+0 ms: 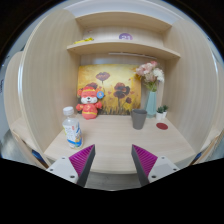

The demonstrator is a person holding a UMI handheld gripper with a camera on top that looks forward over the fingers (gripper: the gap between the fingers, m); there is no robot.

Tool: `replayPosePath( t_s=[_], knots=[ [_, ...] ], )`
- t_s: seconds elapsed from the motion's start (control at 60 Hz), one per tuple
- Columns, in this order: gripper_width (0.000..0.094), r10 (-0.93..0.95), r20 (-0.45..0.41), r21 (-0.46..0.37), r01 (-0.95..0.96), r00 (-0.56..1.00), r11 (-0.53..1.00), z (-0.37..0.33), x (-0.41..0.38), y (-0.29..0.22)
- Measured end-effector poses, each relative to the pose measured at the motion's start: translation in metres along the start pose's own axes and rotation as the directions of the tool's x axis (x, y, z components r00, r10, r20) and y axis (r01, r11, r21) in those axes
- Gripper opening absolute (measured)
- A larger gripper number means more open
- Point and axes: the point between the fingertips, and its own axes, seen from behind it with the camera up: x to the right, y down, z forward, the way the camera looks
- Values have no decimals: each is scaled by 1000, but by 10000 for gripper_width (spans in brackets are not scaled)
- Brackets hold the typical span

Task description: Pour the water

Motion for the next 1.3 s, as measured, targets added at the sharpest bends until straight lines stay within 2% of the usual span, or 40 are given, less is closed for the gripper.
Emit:
replayPosePath(
  t_s=[0.2, 0.333, 0.617, 0.75, 0.8, 0.867, 1.133, 1.15, 1.3],
  knots=[
    [758, 8, 147, -25, -4, 989, 1000, 31, -102, 18],
    [754, 3, 206, -20, 1, 979, 1000, 55, -148, 13],
    [747, 2, 169, 18, -6, 986, 1000, 126, -167, -12],
    [746, -20, 140, 68, 11, 990, 998, 152, -169, -25],
    [699, -39, 142, 106, 24, 989, 994, 158, -173, -32],
    [585, -52, 127, 149, 32, 991, 988, 169, -175, -38],
    [433, -4, 175, 214, -34, 985, 976, 176, -179, -45],
    [399, -5, 180, 214, -34, 984, 976, 176, -180, -45],
    [399, 27, 208, 193, -68, 978, 979, 182, -175, -46]
  ],
)
